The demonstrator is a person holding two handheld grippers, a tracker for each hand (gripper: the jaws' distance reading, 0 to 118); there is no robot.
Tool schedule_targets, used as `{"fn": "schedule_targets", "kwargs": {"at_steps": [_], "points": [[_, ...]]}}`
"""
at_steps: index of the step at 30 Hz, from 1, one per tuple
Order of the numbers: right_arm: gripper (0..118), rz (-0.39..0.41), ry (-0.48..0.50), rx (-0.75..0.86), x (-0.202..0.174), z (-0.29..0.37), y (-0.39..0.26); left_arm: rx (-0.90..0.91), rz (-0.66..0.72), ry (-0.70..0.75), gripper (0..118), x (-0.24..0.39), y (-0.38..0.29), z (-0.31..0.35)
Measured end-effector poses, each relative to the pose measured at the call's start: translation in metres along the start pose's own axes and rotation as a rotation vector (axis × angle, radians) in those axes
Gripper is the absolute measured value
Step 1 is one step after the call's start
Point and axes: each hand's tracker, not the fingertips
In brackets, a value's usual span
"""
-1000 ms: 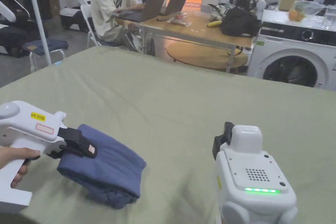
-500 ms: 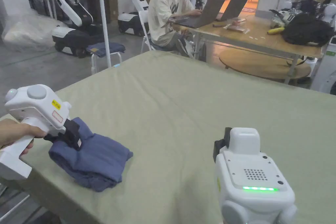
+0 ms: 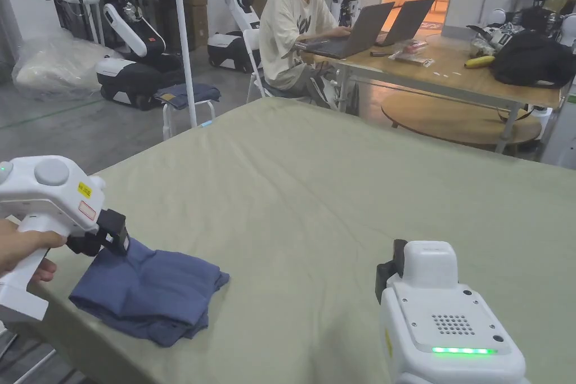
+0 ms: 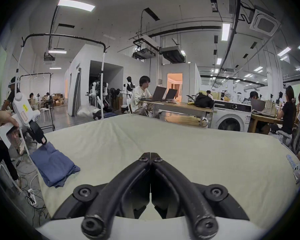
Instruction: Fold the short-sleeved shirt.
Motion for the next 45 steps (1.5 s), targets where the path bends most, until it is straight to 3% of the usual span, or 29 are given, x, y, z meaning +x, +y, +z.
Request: {"fn": "schedule_targets", "kwargs": {"at_steps": [9,11,15,18,28,34,37,45], "points": [[0,-0.031,-0.042,-0.001,0.028,0.011,0.0,0.148,-0.114,-0.146,44,0.07,-0.026,0.006],[0,-0.029,-0.065,-0.001,0.037,0.015,-0.001,0.198,-0.151,-0.173,25,0.093,-0.04,-0.004],[0,-0.041,-0.099,-0.009,0.058,0.024,-0.001,0.241,-0.166,-0.196,0,0.132,-0.069,-0.025],[0,-0.041,-0.134,-0.002,0.076,0.034,-0.002,0.346,-0.136,-0.24,0,0.159,-0.088,-0.032],[0,-0.073,-0.276,0.007,0.138,0.066,-0.004,0.775,-0.244,-0.394,0,0.274,-0.139,0.001],[0,-0.099,-0.353,-0.007,0.17,0.086,-0.015,0.94,-0.362,-0.372,0,0.348,-0.168,0.008],[0,-0.124,-0.396,-0.007,0.183,0.098,-0.021,0.987,-0.406,-0.316,0,0.382,-0.185,0.012],[0,-0.141,-0.462,0.019,0.203,0.117,-0.023,0.977,-0.44,-0.364,0,0.427,-0.201,0.009]]}}
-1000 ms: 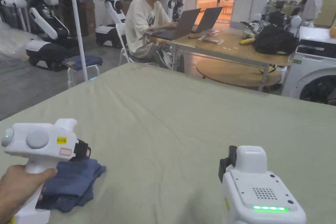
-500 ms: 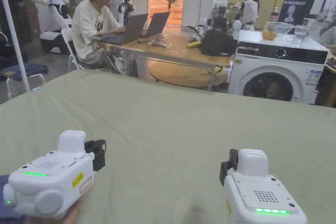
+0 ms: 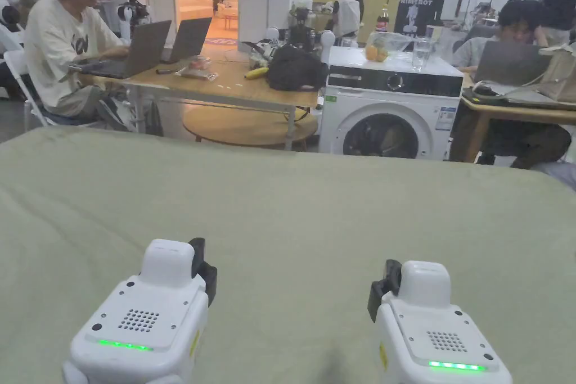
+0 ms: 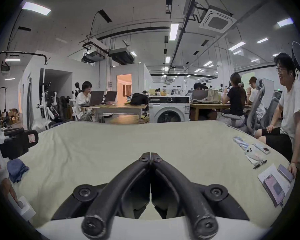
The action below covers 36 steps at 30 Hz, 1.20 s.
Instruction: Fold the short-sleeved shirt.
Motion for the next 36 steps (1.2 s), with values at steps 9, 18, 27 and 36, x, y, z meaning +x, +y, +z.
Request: {"fn": "schedule_targets", "kwargs": {"at_steps": [9,18,27,36], "points": [[0,0.011,-0.009,0.038,0.004,0.004,0.007,-0.003,0.103,-0.012,0,0.009,0.001,-0.001],[0,0.025,-0.008,0.042,0.004,0.001,0.008,-0.008,0.108,-0.017,0,0.008,0.005,0.0],[0,0.014,-0.002,0.031,-0.002,-0.001,0.006,-0.035,0.094,0.029,0,0.002,0.005,0.006],[41,0.037,-0.017,0.027,-0.006,-0.002,0.003,-0.073,0.078,0.034,33,-0.001,0.005,0.003]]}}
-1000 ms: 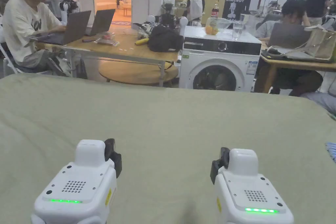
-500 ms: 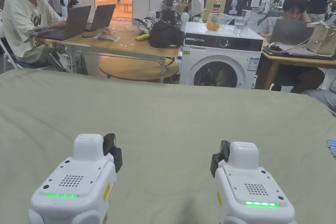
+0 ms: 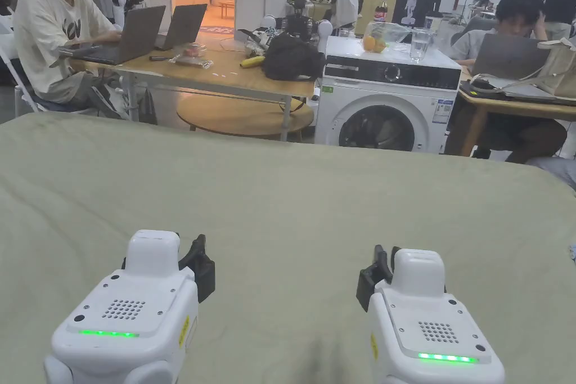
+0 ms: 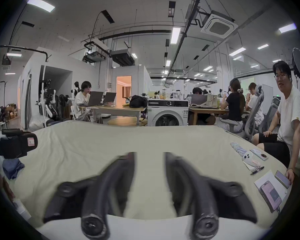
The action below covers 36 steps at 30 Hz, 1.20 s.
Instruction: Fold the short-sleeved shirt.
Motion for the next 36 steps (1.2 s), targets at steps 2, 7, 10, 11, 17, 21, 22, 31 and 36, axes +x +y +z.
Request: {"fn": "schedule_targets", "kwargs": {"at_steps": [2,7,10,11,17,21,22,31,36], "points": [[78,0.004,0.004,-0.006,0.002,-0.002,-0.001,0.005,0.029,-0.001,57,-0.004,0.0,-0.002],[85,-0.001,-0.027,-0.039,0.004,-0.008,-0.002,0.014,0.068,-0.022,73,-0.012,-0.001,-0.003],[85,-0.045,0.001,-0.071,0.008,-0.012,-0.002,0.032,0.075,-0.023,74,-0.013,-0.001,-0.003],[86,-0.048,0.008,-0.074,0.009,-0.013,-0.003,0.04,0.074,-0.027,74,-0.014,-0.002,-0.003],[86,-0.038,0.01,-0.063,0.009,-0.012,-0.003,0.119,0.041,-0.021,74,-0.009,-0.003,0.0],[86,-0.063,0.016,-0.07,0.01,-0.01,0.0,0.132,0.069,-0.009,74,-0.013,-0.003,0.001],[86,-0.07,0.012,-0.072,0.009,-0.011,0.001,0.127,0.078,-0.008,75,-0.015,-0.002,0.001],[86,-0.072,-0.018,-0.085,0.002,-0.013,0.002,0.079,0.062,0.007,75,-0.022,-0.004,-0.001],[86,-0.062,-0.064,-0.093,-0.003,-0.017,0.003,0.069,0.061,0.002,75,-0.024,-0.007,-0.001]]}}
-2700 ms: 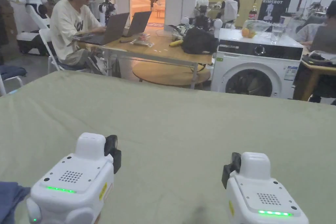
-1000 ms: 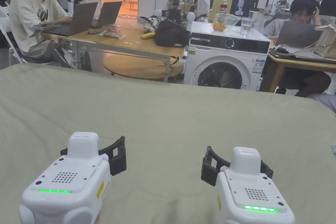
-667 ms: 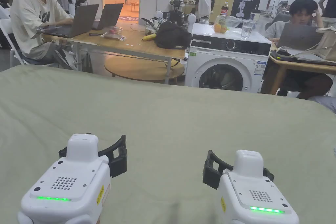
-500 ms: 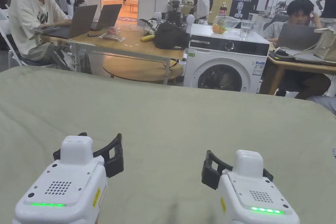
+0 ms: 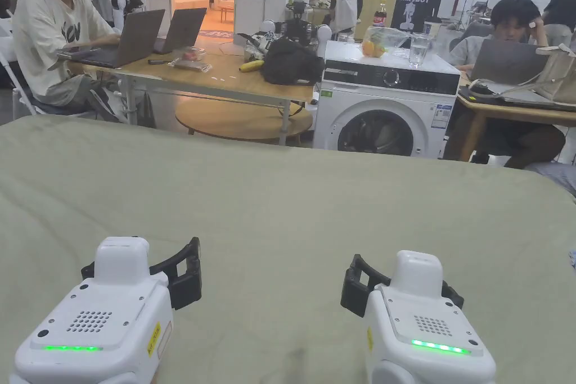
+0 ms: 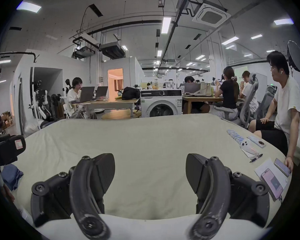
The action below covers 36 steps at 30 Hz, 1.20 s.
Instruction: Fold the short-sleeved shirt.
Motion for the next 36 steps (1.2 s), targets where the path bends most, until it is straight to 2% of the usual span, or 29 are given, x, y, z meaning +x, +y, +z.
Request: {"fn": "schedule_targets", "kwargs": {"at_steps": [7,10,19,32,36], "points": [[86,-0.04,0.021,-0.009,-0.001,0.001,0.01,0.001,-0.043,0.036,75,0.0,-0.001,0.001],[86,-0.033,-0.011,-0.018,-0.005,0.0,0.015,0.001,-0.041,0.036,75,-0.001,-0.002,0.001],[86,-0.014,-0.022,-0.026,-0.005,-0.002,0.015,-0.002,-0.003,0.037,75,-0.005,-0.001,-0.001],[86,-0.078,0.004,-0.087,0.012,-0.015,0.009,-0.022,-0.018,0.027,75,-0.005,0.003,-0.007],[86,-0.066,0.01,-0.08,0.01,-0.012,0.01,-0.025,-0.014,0.03,75,-0.005,0.003,-0.009]]}}
